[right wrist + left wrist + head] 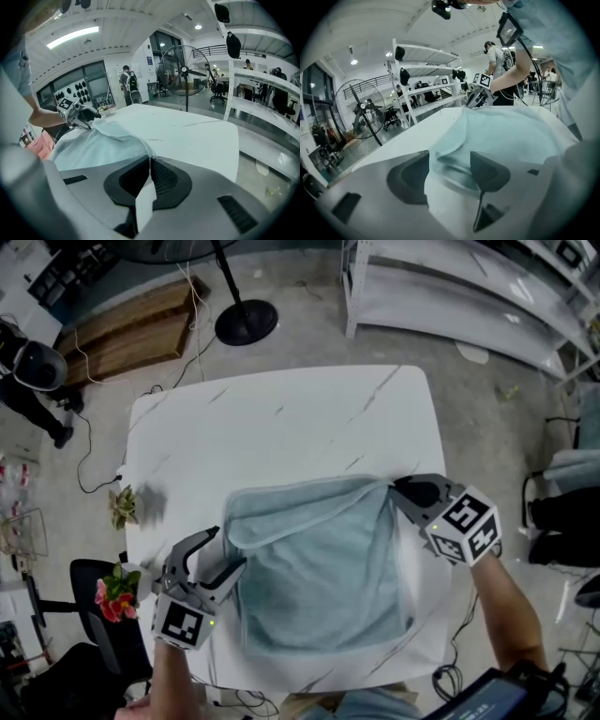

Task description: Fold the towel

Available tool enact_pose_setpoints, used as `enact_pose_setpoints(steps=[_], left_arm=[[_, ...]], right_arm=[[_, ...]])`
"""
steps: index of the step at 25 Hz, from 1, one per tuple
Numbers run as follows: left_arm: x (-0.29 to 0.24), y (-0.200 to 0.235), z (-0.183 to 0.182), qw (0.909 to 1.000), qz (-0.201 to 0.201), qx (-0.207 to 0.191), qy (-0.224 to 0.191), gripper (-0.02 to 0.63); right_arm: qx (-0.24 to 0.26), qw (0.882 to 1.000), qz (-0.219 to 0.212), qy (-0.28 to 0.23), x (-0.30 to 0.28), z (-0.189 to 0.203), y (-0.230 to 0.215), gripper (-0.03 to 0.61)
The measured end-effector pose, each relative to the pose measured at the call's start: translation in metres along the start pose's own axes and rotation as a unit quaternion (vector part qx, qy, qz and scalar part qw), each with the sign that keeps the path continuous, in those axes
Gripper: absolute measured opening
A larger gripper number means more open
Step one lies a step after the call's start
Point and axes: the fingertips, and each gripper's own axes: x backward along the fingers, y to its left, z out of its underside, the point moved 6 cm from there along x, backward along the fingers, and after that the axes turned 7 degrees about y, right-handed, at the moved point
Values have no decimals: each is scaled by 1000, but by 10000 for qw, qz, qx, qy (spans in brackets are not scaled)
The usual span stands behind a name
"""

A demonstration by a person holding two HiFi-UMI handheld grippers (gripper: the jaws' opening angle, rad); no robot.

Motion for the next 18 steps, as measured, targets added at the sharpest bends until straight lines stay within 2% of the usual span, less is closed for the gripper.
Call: enact_pose_setpoints(steps=[4,7,8,9,10,13,14,16,18], left_arm=[[-10,3,2,9996,-290,-66,-8,273],[-21,9,-6,9993,-342,-106,-117,266],[-23,11,-10,9991,-348,-103,-218,210],[-22,14,-14,9987,-348,-3,-364,110],[-18,18,-17,9978,-320,265,-517,28],[-1,34,-17,9846,40,1627,-632,18],[4,40,-16,9799,180,1893,-597,18],[5,52,-12,9761,255,2098,-495,18],[-2,60,-4,9758,80,2170,-238,18]], right_arm=[[39,10000,-58,-30,1,-1,2,25],[88,9999,-97,-66,2,-4,5,26],[106,9999,-103,-83,2,-5,5,25],[126,9998,-113,-104,3,-7,7,26],[144,9997,-132,-134,4,-9,8,25],[161,9993,-217,-250,8,-17,12,25],[153,9992,-236,-278,10,-20,12,25],[135,9991,-234,-317,12,-25,11,25],[107,9993,-178,-297,10,-27,8,26]])
